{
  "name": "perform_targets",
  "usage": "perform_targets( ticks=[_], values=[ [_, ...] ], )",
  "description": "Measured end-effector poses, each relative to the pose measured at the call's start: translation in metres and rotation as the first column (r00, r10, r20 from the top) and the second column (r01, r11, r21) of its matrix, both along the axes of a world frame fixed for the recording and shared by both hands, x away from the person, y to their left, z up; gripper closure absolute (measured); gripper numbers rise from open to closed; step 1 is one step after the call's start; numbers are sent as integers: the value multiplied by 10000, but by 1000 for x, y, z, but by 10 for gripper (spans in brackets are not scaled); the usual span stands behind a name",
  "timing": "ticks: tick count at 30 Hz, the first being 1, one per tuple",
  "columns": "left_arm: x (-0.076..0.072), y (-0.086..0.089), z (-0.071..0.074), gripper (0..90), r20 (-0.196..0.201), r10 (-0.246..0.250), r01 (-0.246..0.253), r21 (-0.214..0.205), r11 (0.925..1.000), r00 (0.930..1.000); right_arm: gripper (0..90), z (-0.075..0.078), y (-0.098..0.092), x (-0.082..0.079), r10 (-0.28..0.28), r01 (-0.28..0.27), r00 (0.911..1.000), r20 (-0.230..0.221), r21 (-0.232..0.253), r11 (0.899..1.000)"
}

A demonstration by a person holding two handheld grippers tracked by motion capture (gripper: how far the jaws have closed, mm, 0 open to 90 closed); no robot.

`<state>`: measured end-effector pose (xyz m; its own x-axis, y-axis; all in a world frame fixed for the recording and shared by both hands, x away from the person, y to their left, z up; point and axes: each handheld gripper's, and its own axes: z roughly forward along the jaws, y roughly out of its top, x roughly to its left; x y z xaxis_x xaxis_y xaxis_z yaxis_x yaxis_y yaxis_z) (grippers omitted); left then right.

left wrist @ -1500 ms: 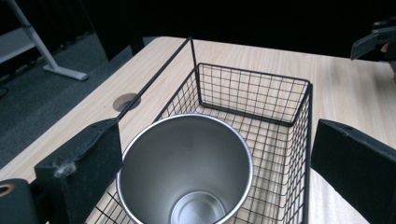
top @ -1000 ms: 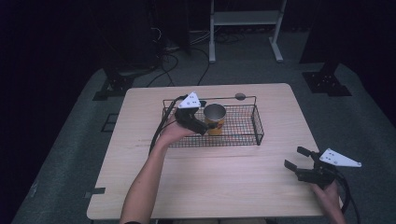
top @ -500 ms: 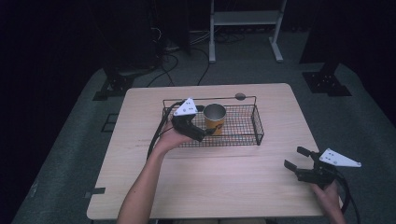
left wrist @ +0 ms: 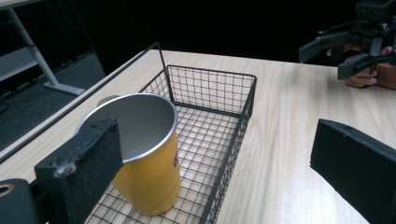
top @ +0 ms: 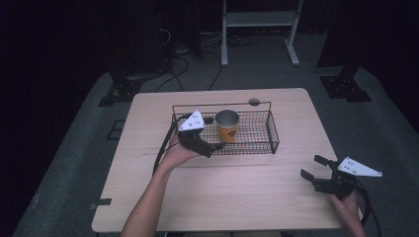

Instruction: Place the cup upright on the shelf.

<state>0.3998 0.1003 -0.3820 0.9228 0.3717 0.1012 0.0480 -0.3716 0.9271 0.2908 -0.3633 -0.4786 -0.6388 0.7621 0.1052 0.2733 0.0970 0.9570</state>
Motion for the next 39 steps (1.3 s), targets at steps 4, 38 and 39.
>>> perform_targets(
  ticks=[4,38,39],
  values=[
    [-4,3,-3,16,-1,62,-62,-62,10000,10000,136,0,0,0,1,-1,10000,-5,-3,10000],
    [-46,27,-25,16,-75,257,-260,-441,9987,9996,136,0,0,0,-11,11,10000,-31,-20,10000],
    [-48,28,-27,16,-68,239,-242,-407,9989,9997,135,0,0,0,-13,13,10000,-40,-16,10000]
  ],
)
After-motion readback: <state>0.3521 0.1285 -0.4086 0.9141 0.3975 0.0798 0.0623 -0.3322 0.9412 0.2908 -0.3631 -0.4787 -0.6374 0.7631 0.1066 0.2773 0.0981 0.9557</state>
